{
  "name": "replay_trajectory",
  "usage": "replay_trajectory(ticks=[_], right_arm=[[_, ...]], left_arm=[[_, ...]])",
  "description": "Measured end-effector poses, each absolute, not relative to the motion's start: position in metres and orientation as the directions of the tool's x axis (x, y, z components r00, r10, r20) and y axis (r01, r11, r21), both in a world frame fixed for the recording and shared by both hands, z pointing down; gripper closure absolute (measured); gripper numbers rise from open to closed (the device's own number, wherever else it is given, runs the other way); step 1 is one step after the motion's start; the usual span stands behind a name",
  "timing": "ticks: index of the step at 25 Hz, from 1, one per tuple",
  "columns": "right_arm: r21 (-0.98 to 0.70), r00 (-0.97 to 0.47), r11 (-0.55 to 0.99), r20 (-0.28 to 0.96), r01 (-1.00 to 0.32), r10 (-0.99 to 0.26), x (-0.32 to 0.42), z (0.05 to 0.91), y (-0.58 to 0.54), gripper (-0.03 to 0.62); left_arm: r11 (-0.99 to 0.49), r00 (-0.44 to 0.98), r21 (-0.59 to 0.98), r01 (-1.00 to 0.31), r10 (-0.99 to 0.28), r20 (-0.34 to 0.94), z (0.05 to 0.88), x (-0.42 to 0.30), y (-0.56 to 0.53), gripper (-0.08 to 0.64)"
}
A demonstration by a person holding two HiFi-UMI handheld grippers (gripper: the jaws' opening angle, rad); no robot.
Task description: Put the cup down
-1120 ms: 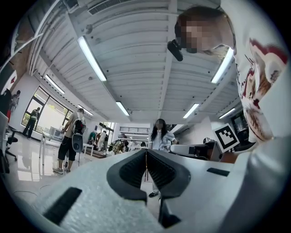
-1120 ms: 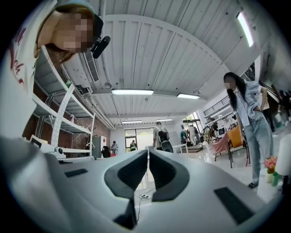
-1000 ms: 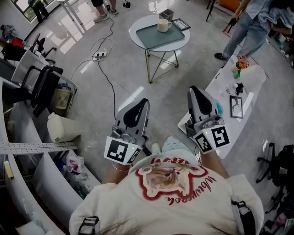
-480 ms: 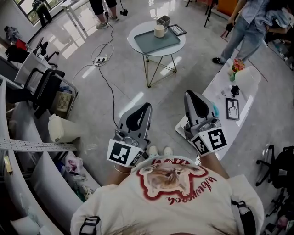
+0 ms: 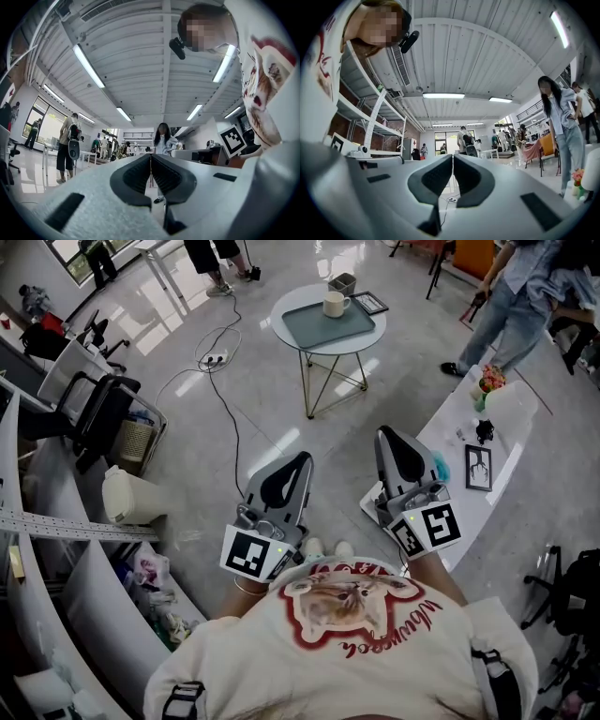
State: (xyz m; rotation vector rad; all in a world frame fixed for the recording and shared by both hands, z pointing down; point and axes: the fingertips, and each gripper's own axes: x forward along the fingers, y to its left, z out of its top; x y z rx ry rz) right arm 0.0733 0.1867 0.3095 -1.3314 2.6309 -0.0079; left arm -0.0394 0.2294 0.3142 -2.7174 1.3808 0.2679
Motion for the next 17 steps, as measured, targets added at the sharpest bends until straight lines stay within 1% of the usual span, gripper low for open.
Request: replay_trajectory(ticks=[17], right_arm=[[-0.093,-0.577,0.596,-0.167,-0.798,-0.799,0.079,0.3098,0.1826,0.558]], left_arm=[[-0.59,0.579,-0.002,-0.807,-0.791,-0.195,0.3127,-0.0334,0.2293,0.544]])
